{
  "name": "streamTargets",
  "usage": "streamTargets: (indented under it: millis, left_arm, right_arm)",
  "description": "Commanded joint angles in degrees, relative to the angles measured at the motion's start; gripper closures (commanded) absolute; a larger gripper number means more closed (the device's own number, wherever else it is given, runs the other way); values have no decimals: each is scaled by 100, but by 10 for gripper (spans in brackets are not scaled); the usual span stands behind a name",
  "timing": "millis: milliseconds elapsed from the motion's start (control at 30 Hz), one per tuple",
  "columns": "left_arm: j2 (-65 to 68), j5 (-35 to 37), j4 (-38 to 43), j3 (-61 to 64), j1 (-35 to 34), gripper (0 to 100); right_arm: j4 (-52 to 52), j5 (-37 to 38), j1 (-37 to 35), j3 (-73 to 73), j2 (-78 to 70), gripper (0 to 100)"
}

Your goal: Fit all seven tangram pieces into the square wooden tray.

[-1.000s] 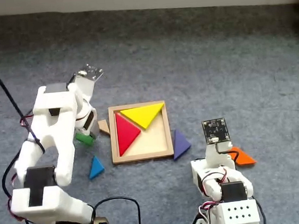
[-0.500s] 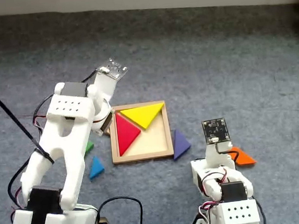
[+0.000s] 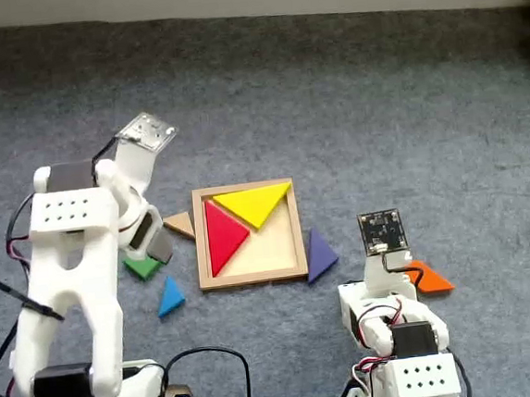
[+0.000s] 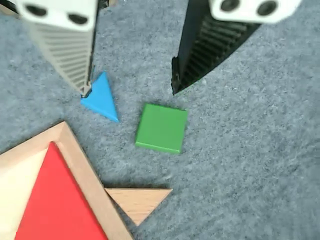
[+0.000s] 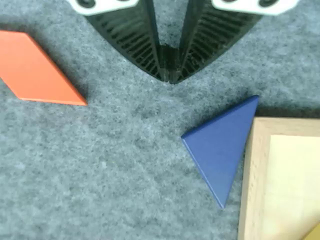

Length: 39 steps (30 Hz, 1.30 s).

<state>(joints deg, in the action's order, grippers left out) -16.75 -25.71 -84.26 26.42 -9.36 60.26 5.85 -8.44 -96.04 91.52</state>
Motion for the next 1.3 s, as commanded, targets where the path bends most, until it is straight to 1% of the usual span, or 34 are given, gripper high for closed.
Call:
streamTargets:
  millis: [0, 100, 200, 333, 400, 433, 533, 600, 767, 933, 1033, 1167, 1267]
  left_arm:
    - [-558, -123, 949, 910, -286, 740]
    - [-470, -360, 1635, 1349, -409, 739]
    - [-92, -545, 2189, 1516, -523, 739]
    - [884, -563, 2822, 1323, -664, 740]
    - [1473, -563, 2971, 1059, -734, 740]
    - [1719, -563, 2919, 857, -743, 743]
    - [2255, -589, 2321, 224, -725, 745]
    - [2510, -765, 2154, -13, -716, 755]
    - [2642, -1046, 1996, -57, -497, 841]
    - [2589, -1011, 1653, -127, -198, 949]
    - [2141, -976, 1160, -312, 127, 995]
    - [1147, -308, 615, -629, 637, 985]
    - [497, -9, 475, -646, 1191, 951]
  right_arm:
    - [-92, -9, 75, -426, 31, 992]
    - [-92, -9, 75, -426, 31, 992]
    - [-92, -9, 75, -426, 31, 992]
    - [-92, -9, 75, -426, 31, 992]
    - [-92, -9, 75, -426, 31, 992]
    - [-92, -9, 75, -426, 31, 992]
    - [-92, -9, 75, -426, 31, 992]
    - [-92, -9, 75, -426, 31, 992]
    - [-92, -9, 75, -426, 31, 992]
    - [-92, -9, 75, -426, 31, 992]
    - [-92, -9, 75, -426, 31, 992]
    - [-92, -9, 75, -426, 31, 992]
    - [-92, -9, 75, -426, 31, 992]
